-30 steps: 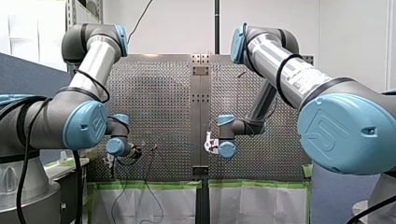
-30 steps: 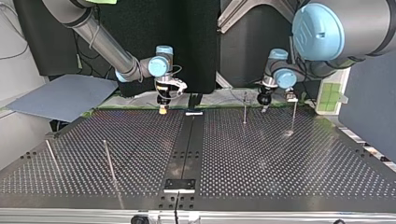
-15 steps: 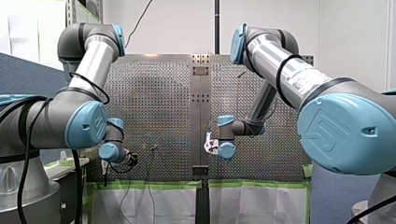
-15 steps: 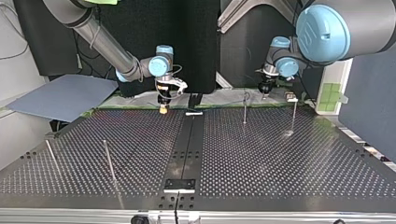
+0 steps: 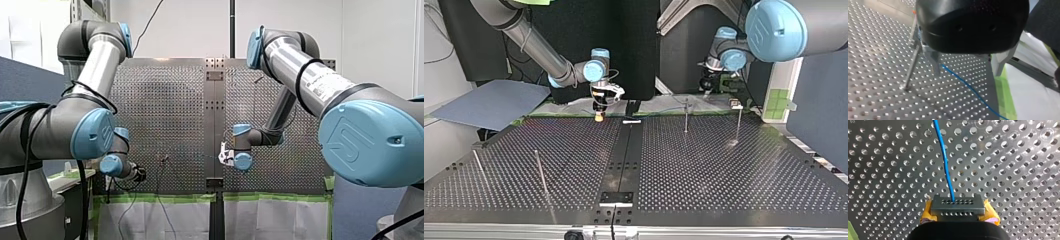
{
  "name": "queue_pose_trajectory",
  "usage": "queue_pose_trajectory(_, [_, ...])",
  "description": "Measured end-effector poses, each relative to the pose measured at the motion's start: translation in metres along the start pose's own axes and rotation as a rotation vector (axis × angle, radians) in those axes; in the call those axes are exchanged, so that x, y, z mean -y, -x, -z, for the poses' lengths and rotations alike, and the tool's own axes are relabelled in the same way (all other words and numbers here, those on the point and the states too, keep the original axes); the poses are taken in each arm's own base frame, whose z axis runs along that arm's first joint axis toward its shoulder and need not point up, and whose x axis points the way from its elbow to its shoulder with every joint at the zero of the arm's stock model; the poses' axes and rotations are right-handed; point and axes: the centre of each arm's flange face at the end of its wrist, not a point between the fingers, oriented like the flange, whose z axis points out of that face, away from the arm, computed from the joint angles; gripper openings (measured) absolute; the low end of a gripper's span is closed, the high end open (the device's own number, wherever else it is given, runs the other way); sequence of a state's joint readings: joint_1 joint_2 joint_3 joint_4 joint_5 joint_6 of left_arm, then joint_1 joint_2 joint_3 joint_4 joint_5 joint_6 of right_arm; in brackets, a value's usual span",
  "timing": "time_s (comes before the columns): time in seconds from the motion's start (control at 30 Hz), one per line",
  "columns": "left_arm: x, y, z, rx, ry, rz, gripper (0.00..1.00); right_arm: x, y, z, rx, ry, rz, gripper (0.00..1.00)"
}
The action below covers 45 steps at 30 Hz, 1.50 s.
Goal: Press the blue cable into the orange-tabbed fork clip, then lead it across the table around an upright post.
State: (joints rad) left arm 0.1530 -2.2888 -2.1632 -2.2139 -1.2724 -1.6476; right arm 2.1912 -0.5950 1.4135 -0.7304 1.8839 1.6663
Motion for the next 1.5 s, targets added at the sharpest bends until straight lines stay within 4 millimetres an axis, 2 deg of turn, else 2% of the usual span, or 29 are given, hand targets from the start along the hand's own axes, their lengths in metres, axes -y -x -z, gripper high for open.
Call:
queue_pose_trajectory(0.3, [0.009, 0.019, 0.027, 0.083, -0.008, 0.053, 1.0, 0.001, 0.0, 0.0, 0.0, -0.011, -0.003, 0.0])
queue_pose_trajectory(0.7, [0.03, 0.04, 0.063, 0.195, -0.052, 0.129, 1.0, 0.002, 0.001, 0.0, 0.001, -0.015, -0.007, 0.0])
queue_pose_trajectory(0.87, [0.038, 0.064, 0.06, 0.265, -0.086, 0.138, 1.0, 0.003, 0.001, 0.0, 0.002, -0.02, -0.007, 0.0])
queue_pose_trajectory(0.97, [0.041, 0.068, 0.051, 0.276, -0.092, 0.117, 1.0, 0.003, 0.001, 0.0, 0.002, -0.023, -0.008, 0.0])
queue_pose_trajectory(1.17, [0.046, 0.055, 0.042, 0.255, -0.066, 0.07, 1.0, 0.003, 0.001, 0.0, 0.002, -0.026, -0.009, 0.0])
queue_pose_trajectory(1.5, [0.053, 0.045, 0.044, 0.236, 0.005, -0.025, 1.0, 0.004, 0.001, 0.0, 0.003, -0.029, -0.01, 0.0])
